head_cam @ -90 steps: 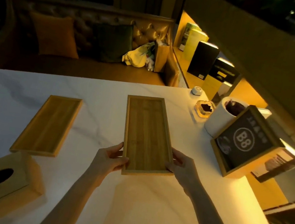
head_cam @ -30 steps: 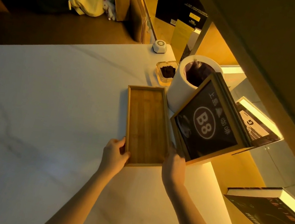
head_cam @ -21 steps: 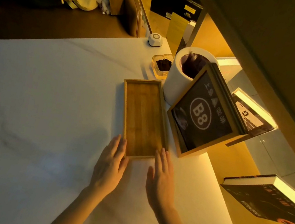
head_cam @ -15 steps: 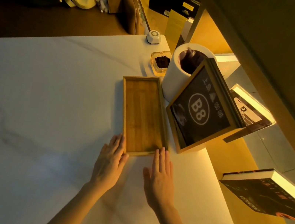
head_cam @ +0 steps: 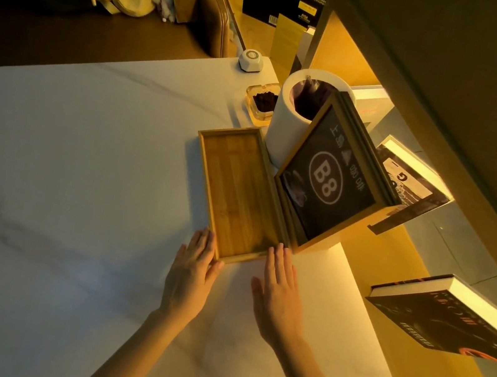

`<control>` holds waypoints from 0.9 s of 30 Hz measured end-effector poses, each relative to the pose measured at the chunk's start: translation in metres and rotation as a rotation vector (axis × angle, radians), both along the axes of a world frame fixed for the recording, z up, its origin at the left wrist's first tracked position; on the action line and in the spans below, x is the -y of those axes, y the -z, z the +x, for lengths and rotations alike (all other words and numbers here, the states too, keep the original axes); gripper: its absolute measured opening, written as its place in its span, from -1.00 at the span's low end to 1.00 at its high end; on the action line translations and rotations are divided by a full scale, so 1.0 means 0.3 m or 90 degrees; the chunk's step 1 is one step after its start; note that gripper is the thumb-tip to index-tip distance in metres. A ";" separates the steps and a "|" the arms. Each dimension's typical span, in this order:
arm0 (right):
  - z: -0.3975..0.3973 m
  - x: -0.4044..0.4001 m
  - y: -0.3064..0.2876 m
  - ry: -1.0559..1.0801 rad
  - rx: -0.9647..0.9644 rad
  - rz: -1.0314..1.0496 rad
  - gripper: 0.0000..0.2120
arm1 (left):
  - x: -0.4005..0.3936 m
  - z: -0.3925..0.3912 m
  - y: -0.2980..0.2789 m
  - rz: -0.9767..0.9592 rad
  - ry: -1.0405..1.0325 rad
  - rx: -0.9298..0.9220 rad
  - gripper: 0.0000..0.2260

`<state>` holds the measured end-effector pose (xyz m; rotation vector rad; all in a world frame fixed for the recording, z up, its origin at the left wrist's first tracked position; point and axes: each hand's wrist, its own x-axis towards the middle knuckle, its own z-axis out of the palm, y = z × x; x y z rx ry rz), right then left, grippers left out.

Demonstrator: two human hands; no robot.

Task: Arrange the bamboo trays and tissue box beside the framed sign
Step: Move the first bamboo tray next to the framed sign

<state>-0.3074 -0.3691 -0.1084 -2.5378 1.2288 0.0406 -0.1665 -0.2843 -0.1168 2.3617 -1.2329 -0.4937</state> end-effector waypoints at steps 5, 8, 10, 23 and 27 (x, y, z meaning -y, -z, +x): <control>-0.012 0.008 0.005 0.002 0.019 -0.002 -0.36 | 0.006 -0.023 -0.011 -0.011 -0.015 -0.033 -0.51; -0.019 0.015 0.004 -0.011 0.033 -0.003 -0.47 | 0.008 -0.031 -0.010 -0.019 -0.019 -0.047 -0.50; -0.020 0.017 0.004 -0.013 0.028 0.000 -0.49 | 0.009 -0.031 -0.008 -0.019 -0.021 -0.049 -0.50; -0.020 0.017 0.003 -0.009 0.042 -0.016 -0.50 | 0.005 -0.019 0.009 -0.012 -0.015 -0.042 -0.47; 0.004 0.026 -0.025 0.004 0.012 -0.064 -0.61 | 0.005 -0.003 -0.025 0.016 0.015 -0.067 -0.45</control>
